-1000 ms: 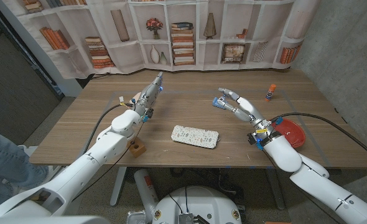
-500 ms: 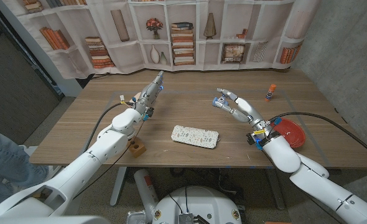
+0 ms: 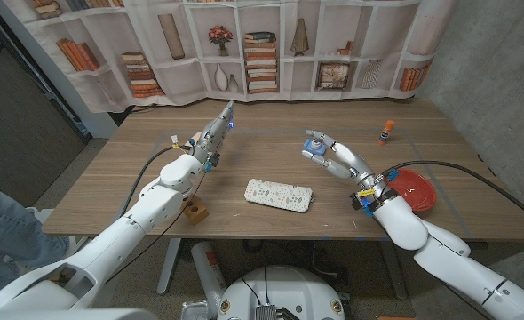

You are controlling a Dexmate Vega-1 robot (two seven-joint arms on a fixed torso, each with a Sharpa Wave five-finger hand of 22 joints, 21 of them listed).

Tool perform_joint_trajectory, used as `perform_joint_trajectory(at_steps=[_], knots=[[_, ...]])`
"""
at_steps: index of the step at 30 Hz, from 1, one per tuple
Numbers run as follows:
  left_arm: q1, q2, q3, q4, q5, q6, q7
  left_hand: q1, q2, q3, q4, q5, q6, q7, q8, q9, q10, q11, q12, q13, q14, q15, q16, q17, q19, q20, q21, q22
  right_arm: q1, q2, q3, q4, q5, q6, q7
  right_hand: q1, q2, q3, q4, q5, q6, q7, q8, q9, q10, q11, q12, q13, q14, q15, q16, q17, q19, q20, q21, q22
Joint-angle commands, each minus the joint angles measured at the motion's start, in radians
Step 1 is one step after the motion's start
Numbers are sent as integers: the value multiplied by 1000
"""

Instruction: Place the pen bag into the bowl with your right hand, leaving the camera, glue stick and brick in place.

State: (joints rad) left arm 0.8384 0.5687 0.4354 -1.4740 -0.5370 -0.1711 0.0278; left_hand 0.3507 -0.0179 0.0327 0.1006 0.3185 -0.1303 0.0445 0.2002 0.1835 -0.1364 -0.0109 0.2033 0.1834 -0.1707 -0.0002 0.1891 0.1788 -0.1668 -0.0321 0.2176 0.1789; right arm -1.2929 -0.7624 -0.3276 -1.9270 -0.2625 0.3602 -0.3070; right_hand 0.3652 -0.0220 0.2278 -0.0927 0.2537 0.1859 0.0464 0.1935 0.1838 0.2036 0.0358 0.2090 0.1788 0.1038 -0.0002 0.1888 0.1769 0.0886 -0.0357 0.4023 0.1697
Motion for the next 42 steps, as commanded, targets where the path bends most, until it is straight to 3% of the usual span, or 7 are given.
perform_joint_trajectory(at_steps=[1,29,42], knots=[[1,1,-1,5,-3,-7,-7,8,6,-7,2,4,4,1,-2,3,-2,3,2,4,-52,3,-2,3,-115,-41,-7,4,-7,-15,-11,-24,-50,-27,-17,14,-1,3,-9,-2,-5,-1,0,4,3,-1,0,4,10,-2,0,3,8,-27,-6,6],[18,4,-1,-11,-1,-15,-3,13,10,-12,0,3,6,1,-2,3,-3,2,1,4,-52,3,-2,3,-118,-40,-10,4,6,-49,-49,-49,-145,-53,-13,32,-1,6,-21,0,-11,-11,-1,4,-4,-9,-2,5,6,-9,-2,3,8,-29,-22,6],[46,18,-10,-53,4,-12,20,15,12,-14,0,2,7,2,-2,3,-1,2,2,4,-52,4,-2,3,-118,-39,-11,4,0,-72,-52,-70,-194,-70,-28,42,0,9,-27,2,-12,-14,-1,4,-2,-8,-1,5,9,-11,-1,3,11,-29,-30,6]])
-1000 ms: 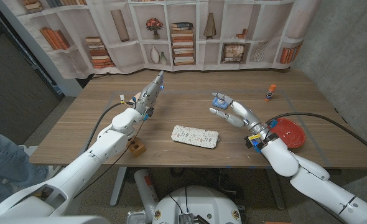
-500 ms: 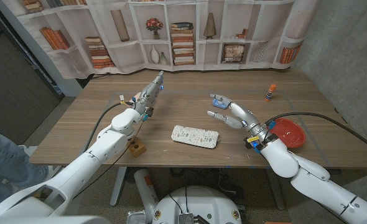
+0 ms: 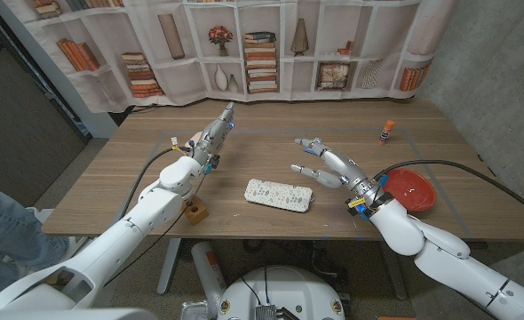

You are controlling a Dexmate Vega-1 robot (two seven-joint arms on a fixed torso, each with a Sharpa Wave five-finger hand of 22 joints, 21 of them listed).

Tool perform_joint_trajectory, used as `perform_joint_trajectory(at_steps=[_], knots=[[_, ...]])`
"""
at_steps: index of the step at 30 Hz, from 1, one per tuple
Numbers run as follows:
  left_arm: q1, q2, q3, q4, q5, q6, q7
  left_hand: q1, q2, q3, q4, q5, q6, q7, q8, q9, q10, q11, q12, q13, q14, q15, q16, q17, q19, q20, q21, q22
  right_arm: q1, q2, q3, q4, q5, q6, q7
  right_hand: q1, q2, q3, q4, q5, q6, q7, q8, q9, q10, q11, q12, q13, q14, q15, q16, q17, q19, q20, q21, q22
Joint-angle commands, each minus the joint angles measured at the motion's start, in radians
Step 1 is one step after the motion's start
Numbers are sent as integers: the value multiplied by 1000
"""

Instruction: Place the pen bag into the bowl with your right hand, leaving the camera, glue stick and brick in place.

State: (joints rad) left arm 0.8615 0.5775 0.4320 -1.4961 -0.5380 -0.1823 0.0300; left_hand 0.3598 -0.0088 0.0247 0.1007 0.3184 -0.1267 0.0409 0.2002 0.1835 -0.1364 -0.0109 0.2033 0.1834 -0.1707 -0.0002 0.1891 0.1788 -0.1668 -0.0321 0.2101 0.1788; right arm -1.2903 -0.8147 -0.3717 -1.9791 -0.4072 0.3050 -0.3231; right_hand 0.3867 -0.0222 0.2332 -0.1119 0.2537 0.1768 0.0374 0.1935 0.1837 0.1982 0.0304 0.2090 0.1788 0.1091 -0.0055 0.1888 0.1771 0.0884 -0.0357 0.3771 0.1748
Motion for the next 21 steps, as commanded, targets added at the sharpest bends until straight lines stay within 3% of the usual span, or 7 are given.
perform_joint_trajectory(at_steps=[1,21], knots=[[25,9,-8,-34,5,-2,19,6,3,-6,-1,2,4,5,-2,3,-1,2,2,4,-52,4,-2,3,-118,-39,-3,4,-3,-19,-9,-19,-56,-17,-16,22,1,4,-8,2,-3,-4,-1,4,4,-4,-1,5,5,-6,-1,3,11,-29,-5,1],[35,6,-2,-46,12,4,32,8,5,-9,-1,2,8,3,-1,3,-1,3,1,4,-52,4,-2,3,-119,-34,-4,4,-14,-47,-30,-65,-163,-117,-20,48,-16,3,-26,12,-27,3,-5,4,1,6,-2,5,11,-1,0,3,18,-21,-19,0]])
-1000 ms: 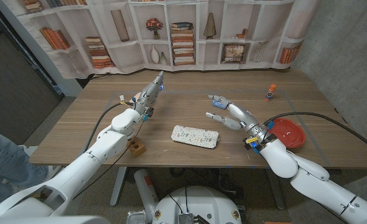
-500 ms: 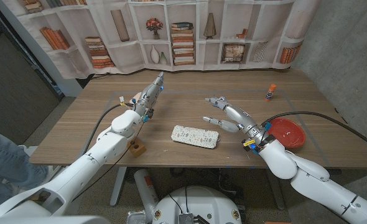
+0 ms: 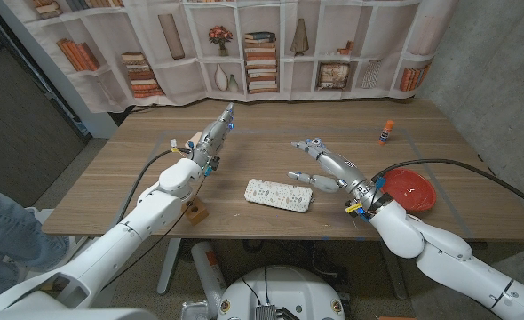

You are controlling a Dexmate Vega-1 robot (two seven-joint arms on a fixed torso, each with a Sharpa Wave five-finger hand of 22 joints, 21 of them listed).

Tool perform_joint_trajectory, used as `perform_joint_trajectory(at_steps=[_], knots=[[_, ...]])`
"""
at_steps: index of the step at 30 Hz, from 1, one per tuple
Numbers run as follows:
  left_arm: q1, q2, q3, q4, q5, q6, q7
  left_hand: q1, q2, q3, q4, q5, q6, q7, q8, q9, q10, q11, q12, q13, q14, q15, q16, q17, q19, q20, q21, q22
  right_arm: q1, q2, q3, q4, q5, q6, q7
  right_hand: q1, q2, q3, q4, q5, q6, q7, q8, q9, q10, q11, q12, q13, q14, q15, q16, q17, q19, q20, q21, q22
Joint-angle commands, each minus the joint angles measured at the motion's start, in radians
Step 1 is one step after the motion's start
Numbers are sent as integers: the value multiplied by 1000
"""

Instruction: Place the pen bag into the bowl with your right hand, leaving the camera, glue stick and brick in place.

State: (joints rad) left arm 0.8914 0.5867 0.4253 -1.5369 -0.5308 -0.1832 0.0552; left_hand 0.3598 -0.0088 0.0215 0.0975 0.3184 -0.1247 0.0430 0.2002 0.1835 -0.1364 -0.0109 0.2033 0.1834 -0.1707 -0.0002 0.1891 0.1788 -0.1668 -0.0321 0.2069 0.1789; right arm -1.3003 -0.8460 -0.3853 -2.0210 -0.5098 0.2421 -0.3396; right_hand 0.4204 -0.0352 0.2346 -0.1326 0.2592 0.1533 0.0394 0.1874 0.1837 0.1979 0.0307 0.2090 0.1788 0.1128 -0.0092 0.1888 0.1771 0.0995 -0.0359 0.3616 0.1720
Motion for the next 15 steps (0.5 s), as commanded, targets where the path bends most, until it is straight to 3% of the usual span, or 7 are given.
perform_joint_trajectory(at_steps=[1,7,9,11,15], knots=[[5,-3,5,-4,6,4,7,8,5,-6,2,2,5,1,-1,3,-2,3,1,4,-52,4,-2,3,-120,-34,-1,4,-3,-16,-18,-24,-65,-58,-4,16,-4,2,-6,7,-5,1,1,4,1,7,-2,5,7,3,0,3,7,-21,-4,3],[5,-7,6,-2,6,5,9,8,5,-7,2,2,6,0,-1,3,-1,2,1,4,-52,5,-2,3,-119,-34,-1,4,1,-24,-24,-27,-64,-68,-2,22,-9,1,-10,12,-6,-9,2,4,-5,12,-4,5,7,6,0,3,8,-16,-9,3],[6,-8,7,0,5,5,9,8,5,-7,2,2,6,0,-1,3,-1,2,1,4,-52,5,-2,3,-119,-34,-1,4,3,-25,-27,-27,-66,-71,-4,29,-14,0,-13,17,11,-27,9,4,-1,-3,-2,5,9,11,0,3,13,-10,-14,4],[6,-9,7,1,5,5,10,8,6,-7,2,2,7,-1,-1,4,-1,3,1,4,-52,5,-2,3,-119,-33,-1,4,5,-27,-29,-26,-65,-71,-4,33,-17,0,-13,22,21,-63,13,4,1,-6,-2,4,13,16,1,4,17,-6,-18,4],[9,-10,6,5,3,0,9,9,6,-8,2,1,7,-2,-1,4,-2,2,1,4,-53,4,-2,3,-119,-33,-1,4,14,-29,-37,-24,-66,-74,2,37,-18,0,-13,26,18,-78,11,4,1,-21,-2,4,17,17,2,4,22,-3,-22,4]])
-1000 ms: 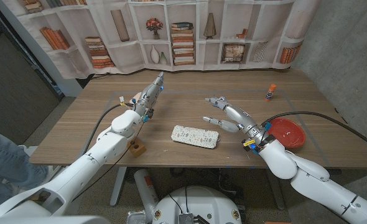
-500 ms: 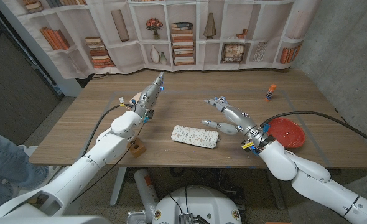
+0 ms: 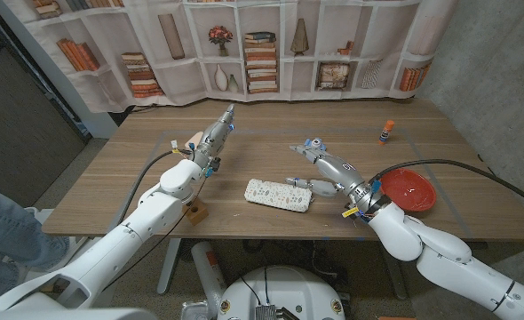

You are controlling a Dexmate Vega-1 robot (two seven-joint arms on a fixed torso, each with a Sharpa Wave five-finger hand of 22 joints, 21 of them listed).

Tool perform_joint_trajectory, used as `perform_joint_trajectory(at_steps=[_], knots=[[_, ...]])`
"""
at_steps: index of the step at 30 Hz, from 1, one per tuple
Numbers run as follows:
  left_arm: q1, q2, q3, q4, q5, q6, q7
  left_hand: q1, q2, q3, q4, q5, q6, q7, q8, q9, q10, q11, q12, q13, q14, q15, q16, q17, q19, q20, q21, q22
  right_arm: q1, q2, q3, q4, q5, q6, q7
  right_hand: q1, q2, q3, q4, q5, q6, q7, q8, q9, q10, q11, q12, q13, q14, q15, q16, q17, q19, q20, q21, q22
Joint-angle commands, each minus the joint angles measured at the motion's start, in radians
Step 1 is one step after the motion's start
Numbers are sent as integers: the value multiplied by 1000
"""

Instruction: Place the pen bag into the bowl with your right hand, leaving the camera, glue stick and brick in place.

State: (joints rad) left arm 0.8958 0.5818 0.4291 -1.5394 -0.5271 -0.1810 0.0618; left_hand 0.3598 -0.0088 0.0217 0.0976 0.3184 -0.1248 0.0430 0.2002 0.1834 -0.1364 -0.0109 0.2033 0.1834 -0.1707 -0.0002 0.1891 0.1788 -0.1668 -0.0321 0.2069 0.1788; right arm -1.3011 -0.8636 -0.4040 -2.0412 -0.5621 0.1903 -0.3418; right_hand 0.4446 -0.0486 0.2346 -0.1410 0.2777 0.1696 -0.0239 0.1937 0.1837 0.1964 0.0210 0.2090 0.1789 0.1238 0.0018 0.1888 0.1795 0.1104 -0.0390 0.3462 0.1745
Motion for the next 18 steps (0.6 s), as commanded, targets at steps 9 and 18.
perform_joint_trajectory(at_steps=[9,18], knots=[[10,-3,-1,17,-7,-5,-2,10,7,-9,1,1,9,-2,0,4,-1,1,1,4,-53,3,-2,3,-119,-30,-2,5,27,-9,-39,-23,-50,-76,23,34,-9,2,-9,20,-7,-42,1,4,-33,-24,-13,3,6,42,0,2,18,45,-21,2],[12,-1,-3,20,-10,-6,-6,11,9,-11,1,1,12,1,0,4,0,8,2,4,-47,16,0,3,-118,-30,-1,5,30,-22,-53,-55,-81,-134,49,56,-17,3,-14,30,-22,-46,-4,5,-52,-24,-16,3,7,78,-2,0,26,81,-32,2]])
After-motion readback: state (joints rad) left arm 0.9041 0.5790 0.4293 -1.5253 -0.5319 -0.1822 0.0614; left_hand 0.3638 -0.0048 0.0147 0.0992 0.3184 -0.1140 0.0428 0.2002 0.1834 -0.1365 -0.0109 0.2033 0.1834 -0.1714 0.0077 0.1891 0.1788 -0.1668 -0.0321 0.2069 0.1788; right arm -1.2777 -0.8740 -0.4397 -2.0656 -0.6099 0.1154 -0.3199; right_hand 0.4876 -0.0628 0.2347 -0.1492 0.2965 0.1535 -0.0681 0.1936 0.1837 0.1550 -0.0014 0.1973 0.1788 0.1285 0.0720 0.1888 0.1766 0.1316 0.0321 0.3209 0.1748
